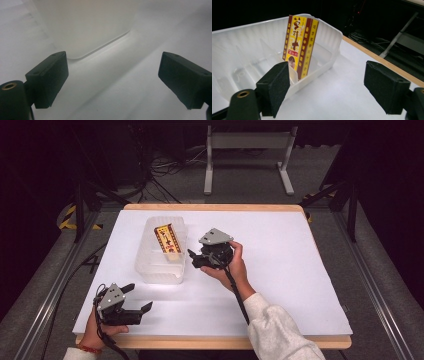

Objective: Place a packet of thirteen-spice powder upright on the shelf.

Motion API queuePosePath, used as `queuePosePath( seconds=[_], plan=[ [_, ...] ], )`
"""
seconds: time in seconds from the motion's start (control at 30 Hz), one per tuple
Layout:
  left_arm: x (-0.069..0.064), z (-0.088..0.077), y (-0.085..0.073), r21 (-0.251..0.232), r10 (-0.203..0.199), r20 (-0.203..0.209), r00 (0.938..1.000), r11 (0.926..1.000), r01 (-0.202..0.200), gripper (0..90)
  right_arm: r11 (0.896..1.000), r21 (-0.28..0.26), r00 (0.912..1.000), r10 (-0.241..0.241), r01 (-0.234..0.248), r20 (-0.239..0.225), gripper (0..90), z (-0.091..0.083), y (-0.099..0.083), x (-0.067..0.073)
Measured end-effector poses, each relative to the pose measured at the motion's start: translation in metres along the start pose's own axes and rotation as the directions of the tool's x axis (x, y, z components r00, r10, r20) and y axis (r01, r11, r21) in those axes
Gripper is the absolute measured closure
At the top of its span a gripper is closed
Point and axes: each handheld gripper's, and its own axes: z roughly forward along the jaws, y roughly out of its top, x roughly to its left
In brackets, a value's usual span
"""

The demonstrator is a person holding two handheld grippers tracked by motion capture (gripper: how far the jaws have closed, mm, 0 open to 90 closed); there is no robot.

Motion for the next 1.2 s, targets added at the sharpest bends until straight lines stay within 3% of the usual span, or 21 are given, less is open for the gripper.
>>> queuePosePath(
  seconds=[0.33, 0.6, 1.2],
  plan=[
    [0.0, 0.002, -0.001, 0.009, 0.001, 0.001, 1.0, 1.0, -0.001, 10.0, 1.0, 0.023, 0.9999, -0.013, 0.013, 0.008, 21.5, -0.023, -0.01, -0.018],
    [-0.001, 0.002, 0.0, 0.011, 0.006, -0.001, 1.0, 0.9999, -0.006, 10.0, 1.0, 0.027, 0.9998, 0.003, -0.003, 0.018, 21.5, -0.041, -0.02, -0.035],
    [-0.002, 0.003, 0.0, 0.019, 0.016, 0.0, 0.9999, 0.9997, -0.016, 10.0, 0.997, 0.068, 0.9981, -0.042, 0.039, 0.045, 20.3, -0.071, -0.04, -0.053]
  ],
)
